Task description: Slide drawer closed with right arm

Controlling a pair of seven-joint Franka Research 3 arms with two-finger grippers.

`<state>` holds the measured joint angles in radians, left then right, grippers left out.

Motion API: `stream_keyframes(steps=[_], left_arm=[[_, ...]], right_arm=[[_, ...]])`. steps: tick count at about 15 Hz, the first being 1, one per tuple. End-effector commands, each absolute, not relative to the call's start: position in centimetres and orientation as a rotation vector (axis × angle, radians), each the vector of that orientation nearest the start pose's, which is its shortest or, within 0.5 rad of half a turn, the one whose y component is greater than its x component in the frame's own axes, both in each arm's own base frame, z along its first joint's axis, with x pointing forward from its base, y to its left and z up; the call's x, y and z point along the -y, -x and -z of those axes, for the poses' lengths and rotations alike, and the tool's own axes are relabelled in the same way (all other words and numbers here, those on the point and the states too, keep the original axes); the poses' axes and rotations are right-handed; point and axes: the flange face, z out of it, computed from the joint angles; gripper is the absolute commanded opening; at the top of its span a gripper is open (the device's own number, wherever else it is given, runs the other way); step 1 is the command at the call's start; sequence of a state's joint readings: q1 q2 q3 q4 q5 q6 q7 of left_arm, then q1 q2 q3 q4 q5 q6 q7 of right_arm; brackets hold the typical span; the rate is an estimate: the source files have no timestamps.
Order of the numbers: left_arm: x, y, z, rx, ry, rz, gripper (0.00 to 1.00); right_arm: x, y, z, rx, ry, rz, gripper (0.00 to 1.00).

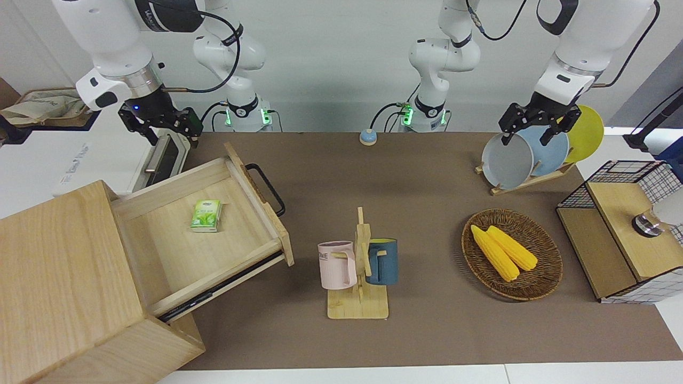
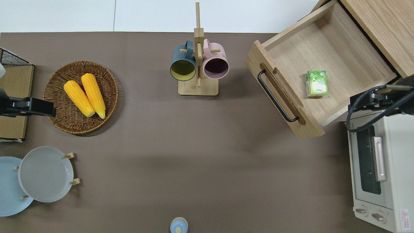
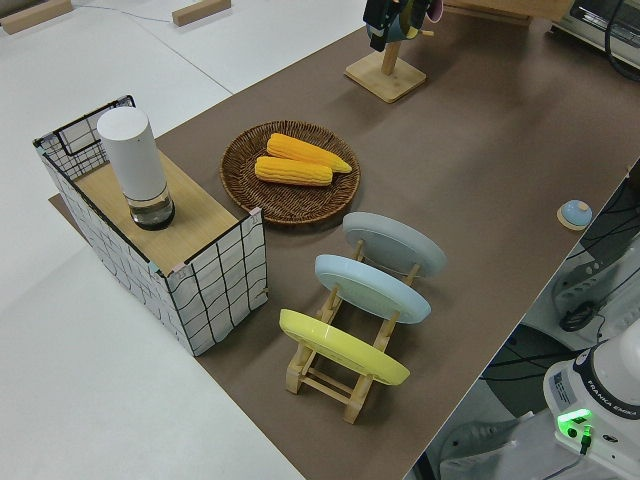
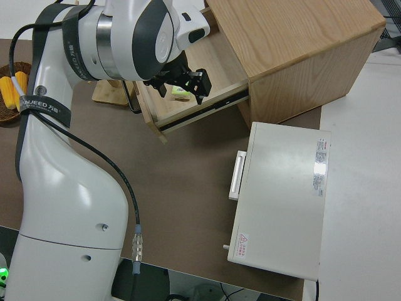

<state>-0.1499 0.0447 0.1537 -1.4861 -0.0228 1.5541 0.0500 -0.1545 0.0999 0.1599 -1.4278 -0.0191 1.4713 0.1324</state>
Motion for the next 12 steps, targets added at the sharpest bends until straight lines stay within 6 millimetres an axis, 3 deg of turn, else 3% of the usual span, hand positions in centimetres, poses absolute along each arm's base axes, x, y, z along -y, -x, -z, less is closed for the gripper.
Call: stream_keyframes(steps=[1, 9, 12], left_arm=[[0.24, -57.11, -64.08, -0.088, 3.139, 0.052, 1.0], [0.24, -57.11, -64.08, -0.088, 3.139, 0.052, 1.0], [0.24, -57.11, -64.08, -0.088, 3.139, 0.052, 1.0]], right_arm=[[0.7, -57.44, -62.55, -0.181, 3.155, -0.088, 0.985], [1.1, -57.42, -62.53, -0.188, 3.151, -0.091, 0.983], [1.22, -57.42, -62.54, -0.145, 3.156, -0.091, 0.912]])
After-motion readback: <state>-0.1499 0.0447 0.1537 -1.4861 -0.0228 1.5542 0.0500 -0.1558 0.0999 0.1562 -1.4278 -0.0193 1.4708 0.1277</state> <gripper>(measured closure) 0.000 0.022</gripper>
